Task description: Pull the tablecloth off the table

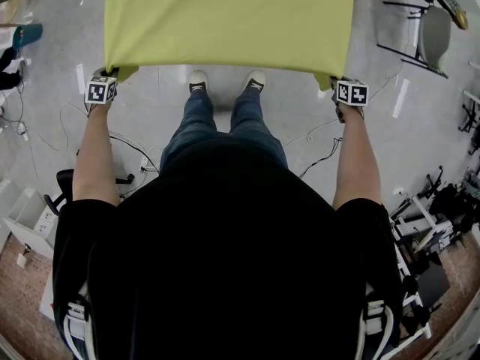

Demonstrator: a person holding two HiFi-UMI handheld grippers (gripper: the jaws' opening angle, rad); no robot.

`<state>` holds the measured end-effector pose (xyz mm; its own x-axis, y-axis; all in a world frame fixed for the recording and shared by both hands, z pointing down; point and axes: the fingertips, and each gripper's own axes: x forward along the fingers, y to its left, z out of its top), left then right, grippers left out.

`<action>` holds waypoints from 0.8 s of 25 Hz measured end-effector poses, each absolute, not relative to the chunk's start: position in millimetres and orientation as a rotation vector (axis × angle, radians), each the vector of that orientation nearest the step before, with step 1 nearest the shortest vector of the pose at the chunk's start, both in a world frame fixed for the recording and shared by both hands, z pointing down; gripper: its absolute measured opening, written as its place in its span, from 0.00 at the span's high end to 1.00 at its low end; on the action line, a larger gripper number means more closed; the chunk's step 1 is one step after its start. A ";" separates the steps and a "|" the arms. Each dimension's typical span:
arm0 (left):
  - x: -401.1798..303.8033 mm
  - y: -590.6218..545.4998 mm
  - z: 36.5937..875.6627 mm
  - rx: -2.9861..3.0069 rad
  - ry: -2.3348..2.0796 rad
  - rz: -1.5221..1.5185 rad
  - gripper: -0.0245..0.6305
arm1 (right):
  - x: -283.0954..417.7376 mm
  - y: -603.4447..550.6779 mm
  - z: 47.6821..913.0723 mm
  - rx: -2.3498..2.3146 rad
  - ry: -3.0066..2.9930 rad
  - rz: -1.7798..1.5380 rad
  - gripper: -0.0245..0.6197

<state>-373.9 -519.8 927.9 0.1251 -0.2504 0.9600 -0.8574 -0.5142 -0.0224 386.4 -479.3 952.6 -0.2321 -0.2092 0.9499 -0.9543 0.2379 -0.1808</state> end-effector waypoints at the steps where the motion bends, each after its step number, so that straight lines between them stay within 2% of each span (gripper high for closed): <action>1: -374.2 -516.9 923.9 1.846 -1.075 1.410 0.92 | 387.2 -475.7 949.1 1.099 -1.639 1.071 0.92; 20: -367.7 -469.9 822.4 1.778 -1.292 1.440 0.93 | 410.3 -434.4 874.0 0.984 -1.836 0.993 0.92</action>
<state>-367.7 -469.9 822.4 -0.0146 -0.3530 0.9355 -0.8918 -0.4185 -0.1718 410.3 -434.4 874.0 -0.3680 -0.2485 0.8960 -0.8859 0.3865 -0.2566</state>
